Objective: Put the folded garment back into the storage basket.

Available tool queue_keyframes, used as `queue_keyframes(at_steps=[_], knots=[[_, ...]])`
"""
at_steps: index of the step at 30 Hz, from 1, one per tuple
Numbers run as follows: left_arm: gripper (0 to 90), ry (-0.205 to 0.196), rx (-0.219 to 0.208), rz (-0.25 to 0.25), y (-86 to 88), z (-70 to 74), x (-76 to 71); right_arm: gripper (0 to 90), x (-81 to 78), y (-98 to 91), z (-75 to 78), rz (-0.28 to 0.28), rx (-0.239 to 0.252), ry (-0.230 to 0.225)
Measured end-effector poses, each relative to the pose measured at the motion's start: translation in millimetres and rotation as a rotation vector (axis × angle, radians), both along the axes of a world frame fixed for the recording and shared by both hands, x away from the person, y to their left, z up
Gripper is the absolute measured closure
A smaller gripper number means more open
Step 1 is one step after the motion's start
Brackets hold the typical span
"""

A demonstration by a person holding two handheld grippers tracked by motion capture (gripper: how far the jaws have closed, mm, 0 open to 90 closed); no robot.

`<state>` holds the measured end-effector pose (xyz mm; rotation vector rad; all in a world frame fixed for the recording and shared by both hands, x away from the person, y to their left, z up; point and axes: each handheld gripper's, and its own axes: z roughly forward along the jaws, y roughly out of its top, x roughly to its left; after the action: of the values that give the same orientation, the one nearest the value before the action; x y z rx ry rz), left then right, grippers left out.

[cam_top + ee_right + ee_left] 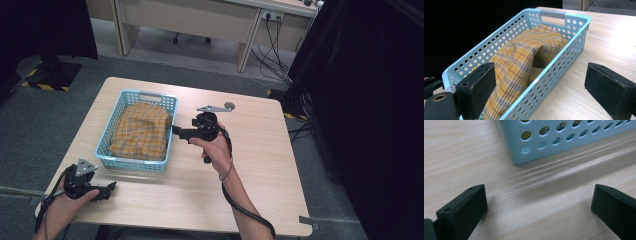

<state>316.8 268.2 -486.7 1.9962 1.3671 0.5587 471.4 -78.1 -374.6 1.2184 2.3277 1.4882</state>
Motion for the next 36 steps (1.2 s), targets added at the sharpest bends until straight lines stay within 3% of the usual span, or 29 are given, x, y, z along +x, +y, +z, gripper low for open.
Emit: queue_keyframes(at_steps=[18, 36], knots=[[0.0, 0.0, -0.001, 0.005, 0.1, 0.0, 0.0, 10.8, -9.1, -15.2, -10.0, 0.001, -0.03, -0.017], [0.0, -0.002, -0.002, 0.008, 0.3, -0.2, 0.2, 10.6, -17.2, -22.3, -21.5, 0.038, -0.067, -0.015]])
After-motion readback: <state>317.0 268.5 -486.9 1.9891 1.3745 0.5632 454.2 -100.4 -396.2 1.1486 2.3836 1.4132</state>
